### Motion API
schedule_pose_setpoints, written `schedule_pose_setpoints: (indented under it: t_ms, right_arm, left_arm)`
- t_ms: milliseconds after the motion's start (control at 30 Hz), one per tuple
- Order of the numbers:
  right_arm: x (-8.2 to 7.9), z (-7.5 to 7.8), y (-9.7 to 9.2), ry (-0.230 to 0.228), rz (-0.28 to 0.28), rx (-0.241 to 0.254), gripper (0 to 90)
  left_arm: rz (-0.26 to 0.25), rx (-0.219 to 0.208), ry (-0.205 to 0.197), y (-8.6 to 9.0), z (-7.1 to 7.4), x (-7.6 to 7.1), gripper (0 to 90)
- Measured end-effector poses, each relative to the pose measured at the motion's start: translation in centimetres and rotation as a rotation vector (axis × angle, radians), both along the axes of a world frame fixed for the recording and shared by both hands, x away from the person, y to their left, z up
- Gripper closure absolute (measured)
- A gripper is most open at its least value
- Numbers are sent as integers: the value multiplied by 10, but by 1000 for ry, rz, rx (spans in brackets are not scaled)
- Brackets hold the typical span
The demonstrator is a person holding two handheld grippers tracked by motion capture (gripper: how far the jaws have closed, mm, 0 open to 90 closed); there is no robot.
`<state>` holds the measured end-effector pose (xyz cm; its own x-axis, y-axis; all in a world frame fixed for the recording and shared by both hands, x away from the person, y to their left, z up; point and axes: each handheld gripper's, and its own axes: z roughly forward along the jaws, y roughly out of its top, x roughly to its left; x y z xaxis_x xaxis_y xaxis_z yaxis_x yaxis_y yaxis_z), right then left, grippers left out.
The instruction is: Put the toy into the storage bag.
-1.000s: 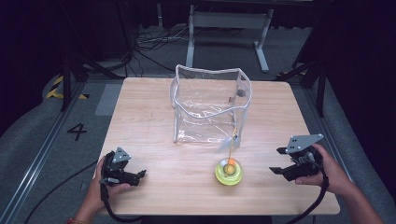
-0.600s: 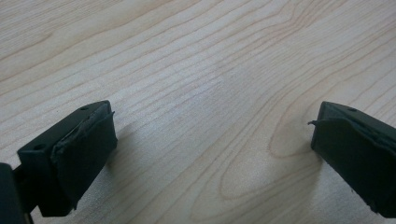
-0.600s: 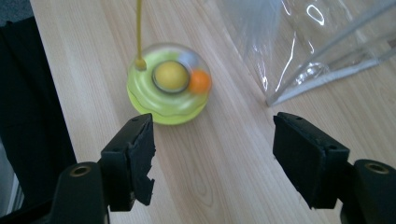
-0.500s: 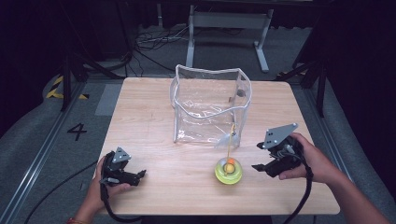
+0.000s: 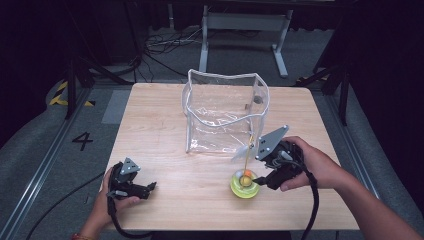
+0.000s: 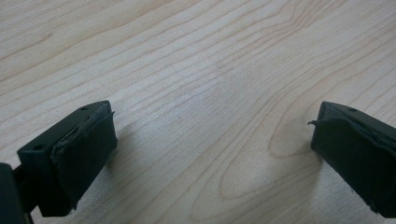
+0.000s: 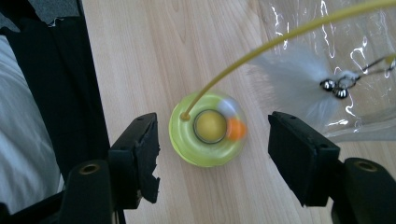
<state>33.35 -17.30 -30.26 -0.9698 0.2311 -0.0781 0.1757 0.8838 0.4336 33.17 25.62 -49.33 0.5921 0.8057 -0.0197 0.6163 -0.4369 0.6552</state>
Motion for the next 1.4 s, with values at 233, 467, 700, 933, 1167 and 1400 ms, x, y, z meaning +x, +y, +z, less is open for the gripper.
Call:
schedule_pose_setpoints:
  t_ms: [233, 467, 700, 933, 1167, 1400]
  right_arm:
    - [5, 5, 19, 12, -16, -19, 373]
    - [13, 4, 31, 42, -17, -41, 541]
    - [18, 8, 35, 53, -23, -34, 748]
    - [18, 13, 35, 39, -25, -10, 900]
    - [12, 22, 23, 50, -11, 23, 867]
    - [14, 15, 24, 48, -48, 16, 543]
  left_arm:
    - [0, 0, 0, 0, 0, 0, 4]
    - [0, 0, 0, 0, 0, 0, 4]
    - [0, 0, 0, 0, 0, 0, 4]
    - [-1, 0, 0, 0, 0, 0, 4]
    - [0, 0, 0, 0, 0, 0, 4]
    - [-2, 2, 1, 0, 0, 0, 4]
